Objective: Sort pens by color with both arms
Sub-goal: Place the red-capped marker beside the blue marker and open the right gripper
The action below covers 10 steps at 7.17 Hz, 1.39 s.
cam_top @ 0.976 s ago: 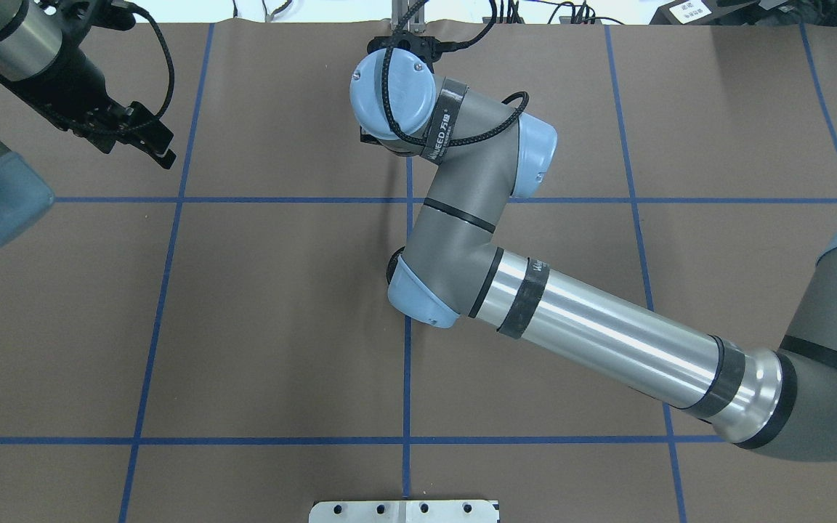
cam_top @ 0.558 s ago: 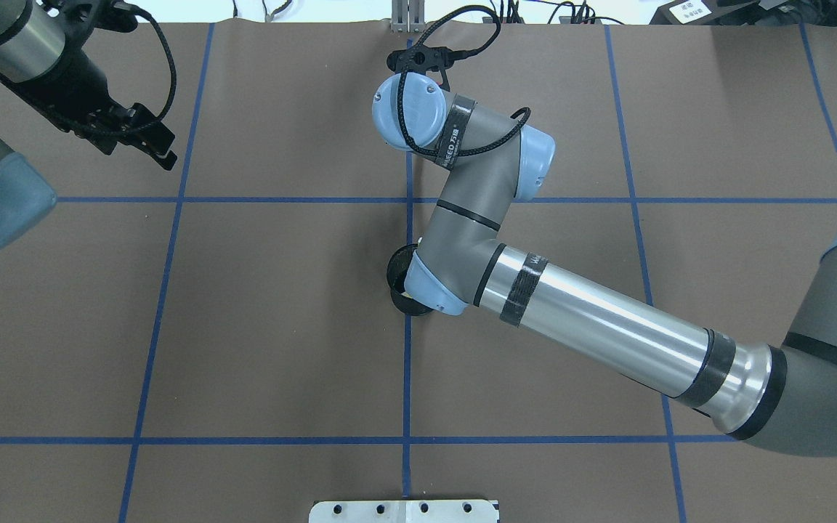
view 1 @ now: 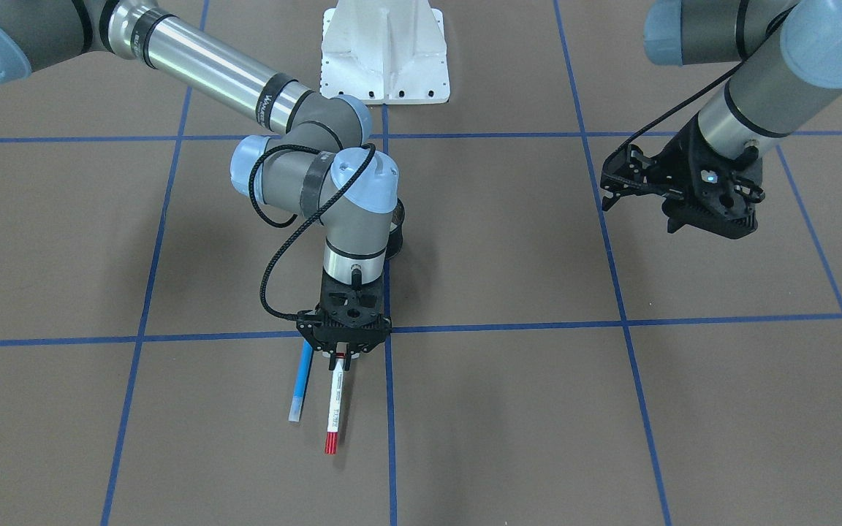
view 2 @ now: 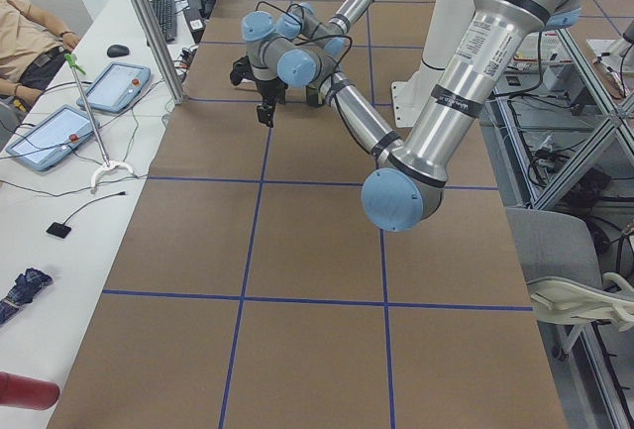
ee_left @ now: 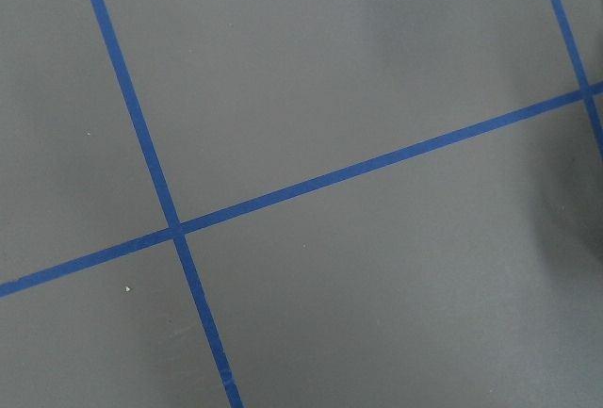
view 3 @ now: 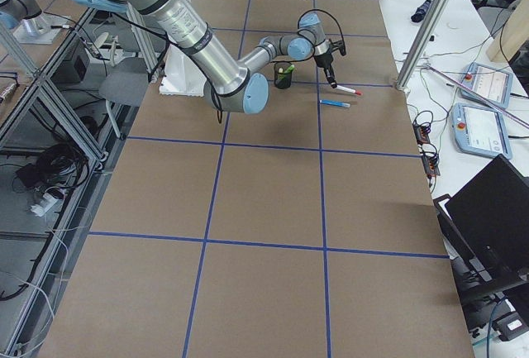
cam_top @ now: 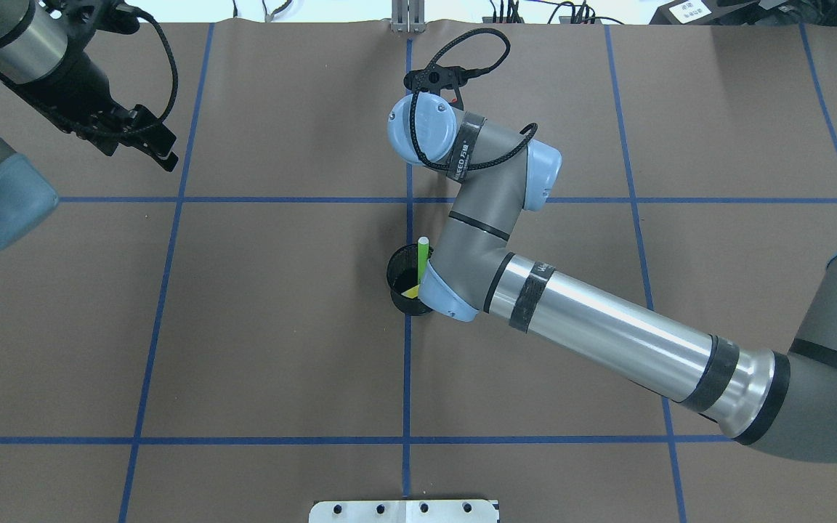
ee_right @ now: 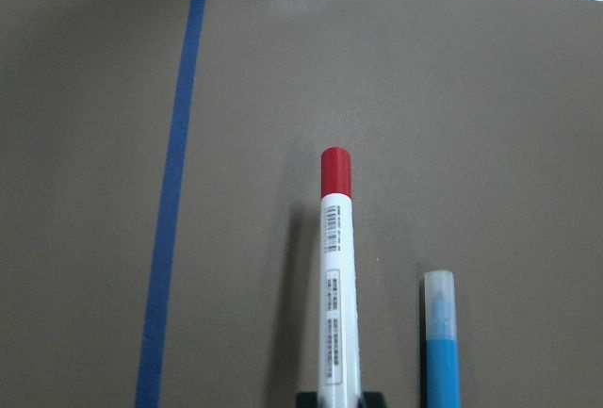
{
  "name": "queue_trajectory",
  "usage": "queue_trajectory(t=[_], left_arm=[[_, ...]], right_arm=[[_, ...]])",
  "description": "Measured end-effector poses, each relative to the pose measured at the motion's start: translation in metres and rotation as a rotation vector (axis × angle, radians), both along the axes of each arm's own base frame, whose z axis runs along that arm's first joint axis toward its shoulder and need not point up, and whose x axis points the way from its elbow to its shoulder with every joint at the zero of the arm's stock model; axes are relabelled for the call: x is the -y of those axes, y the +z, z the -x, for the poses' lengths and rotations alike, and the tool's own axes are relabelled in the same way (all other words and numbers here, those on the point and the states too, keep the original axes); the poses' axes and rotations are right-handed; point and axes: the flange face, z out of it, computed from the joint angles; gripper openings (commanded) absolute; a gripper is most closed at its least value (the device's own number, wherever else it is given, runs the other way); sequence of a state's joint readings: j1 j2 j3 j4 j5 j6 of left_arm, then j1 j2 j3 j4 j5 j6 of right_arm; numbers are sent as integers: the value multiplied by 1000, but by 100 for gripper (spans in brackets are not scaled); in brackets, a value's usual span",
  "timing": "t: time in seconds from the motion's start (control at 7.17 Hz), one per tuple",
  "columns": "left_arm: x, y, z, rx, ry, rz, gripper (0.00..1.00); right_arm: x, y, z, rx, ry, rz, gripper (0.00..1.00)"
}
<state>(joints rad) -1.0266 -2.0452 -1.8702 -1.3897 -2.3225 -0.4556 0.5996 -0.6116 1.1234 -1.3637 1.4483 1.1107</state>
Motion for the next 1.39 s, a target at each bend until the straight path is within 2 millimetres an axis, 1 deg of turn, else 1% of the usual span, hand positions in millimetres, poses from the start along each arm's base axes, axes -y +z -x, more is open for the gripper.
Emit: queue_trajectory(t=[0.28,0.42,0.56,0.7,0.98,1.12,1.39], left_arm=[[0,0,-1,0,1,-1,100],[0,-1,-1,0,2,-1,100],[0,-1,-1,0,2,-1,100],[0,-1,-1,0,2,-1,100],[0,-1,-1,0,2,-1,100],[0,-1,-1,0,2,-1,100],[-1,-1,-1,-1,1,-1,100]], right_arm=[[-6,5,6,-2,-5,8,0],[-7,6,7,-2,-5,10,12],[-8,7,7,-2,-6,11,75],[-8,7,7,-2,-7,12,99],[-9,4,7,1,-13,7,99],[-10,-2,6,11,-21,5,99],[-8,-21,-7,62,-60,14,99]])
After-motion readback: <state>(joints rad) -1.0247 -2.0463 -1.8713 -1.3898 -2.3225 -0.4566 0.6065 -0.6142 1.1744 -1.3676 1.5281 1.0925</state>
